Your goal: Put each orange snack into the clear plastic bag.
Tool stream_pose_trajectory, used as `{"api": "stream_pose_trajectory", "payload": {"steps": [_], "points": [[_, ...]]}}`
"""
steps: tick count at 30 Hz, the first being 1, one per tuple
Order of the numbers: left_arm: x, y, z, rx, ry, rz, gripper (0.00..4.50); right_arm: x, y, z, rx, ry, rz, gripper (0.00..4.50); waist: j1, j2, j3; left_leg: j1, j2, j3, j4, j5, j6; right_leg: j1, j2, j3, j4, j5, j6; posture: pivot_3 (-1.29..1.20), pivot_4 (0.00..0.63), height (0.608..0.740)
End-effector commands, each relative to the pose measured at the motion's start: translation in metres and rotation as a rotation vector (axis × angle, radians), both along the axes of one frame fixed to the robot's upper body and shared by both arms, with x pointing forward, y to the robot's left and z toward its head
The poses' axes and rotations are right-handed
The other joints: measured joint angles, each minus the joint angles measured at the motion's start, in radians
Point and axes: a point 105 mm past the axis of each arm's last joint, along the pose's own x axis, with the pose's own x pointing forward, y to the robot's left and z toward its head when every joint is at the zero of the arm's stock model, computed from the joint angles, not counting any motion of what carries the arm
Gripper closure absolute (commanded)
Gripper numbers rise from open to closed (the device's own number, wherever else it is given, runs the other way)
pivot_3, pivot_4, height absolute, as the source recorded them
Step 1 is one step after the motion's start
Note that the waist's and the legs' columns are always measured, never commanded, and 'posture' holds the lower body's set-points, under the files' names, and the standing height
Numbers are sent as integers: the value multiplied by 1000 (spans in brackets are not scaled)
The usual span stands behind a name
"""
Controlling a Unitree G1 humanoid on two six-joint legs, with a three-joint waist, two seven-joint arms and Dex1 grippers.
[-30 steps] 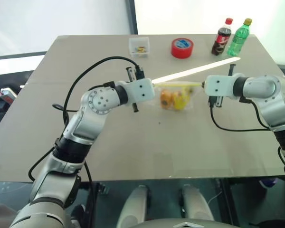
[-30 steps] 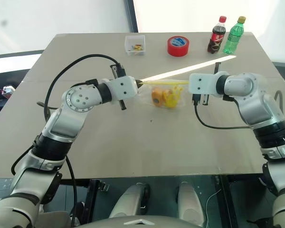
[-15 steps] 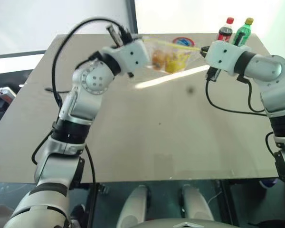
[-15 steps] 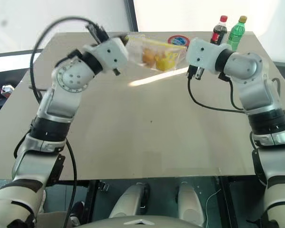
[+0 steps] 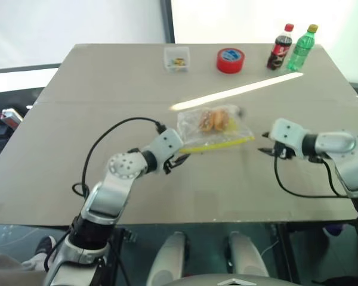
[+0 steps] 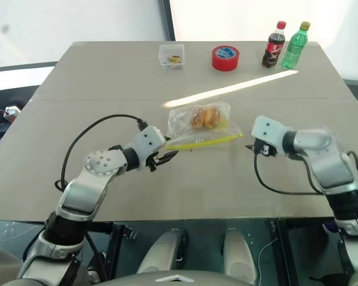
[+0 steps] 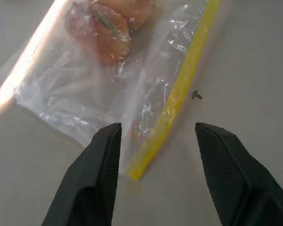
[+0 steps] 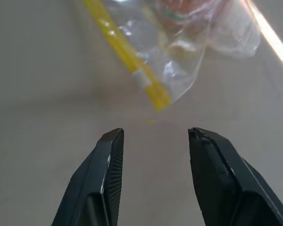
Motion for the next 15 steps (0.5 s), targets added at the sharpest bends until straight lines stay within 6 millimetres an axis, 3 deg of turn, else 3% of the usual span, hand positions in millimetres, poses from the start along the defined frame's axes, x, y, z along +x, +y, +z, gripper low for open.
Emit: {"api": "stream_pose_trajectory", "payload": {"steps": [1, 4, 7, 10, 15], "points": [[-15, 32, 18, -206, -29, 154, 1871, -23, -17, 20, 170, 31, -23, 2216, 0, 0, 0, 4, 2, 0, -1, 0, 0, 4, 0, 0, -1, 0, 0, 0, 150, 740], [-35, 48, 34, -377, -23, 197, 1871, -37, -36, 28, 300, 75, -77, 2216, 1, 0, 0, 8, 3, 1, -1, 0, 0, 7, 0, 0, -1, 0, 0, 0, 150, 740], [-52, 66, 44, -422, -39, 197, 1871, -52, -50, 24, 274, 152, -92, 2216, 7, 0, 0, 10, 4, 0, 0, 0, 0, 12, 0, -2, -3, 0, 0, 0, 150, 740], [-61, 87, 47, -424, -13, 237, 1871, -49, -58, 35, 290, 126, -114, 2216, 6, 0, 0, 11, 5, 0, 1, 0, 0, 13, 1, -3, -3, 0, 0, 0, 150, 740], [-72, 102, 51, -362, 18, 230, 1871, -46, -57, 52, 351, 77, -79, 2216, 8, 0, 0, 11, 8, 1, 3, 0, 0, 14, 3, -3, -3, -1, -3, 0, 150, 740]]}}
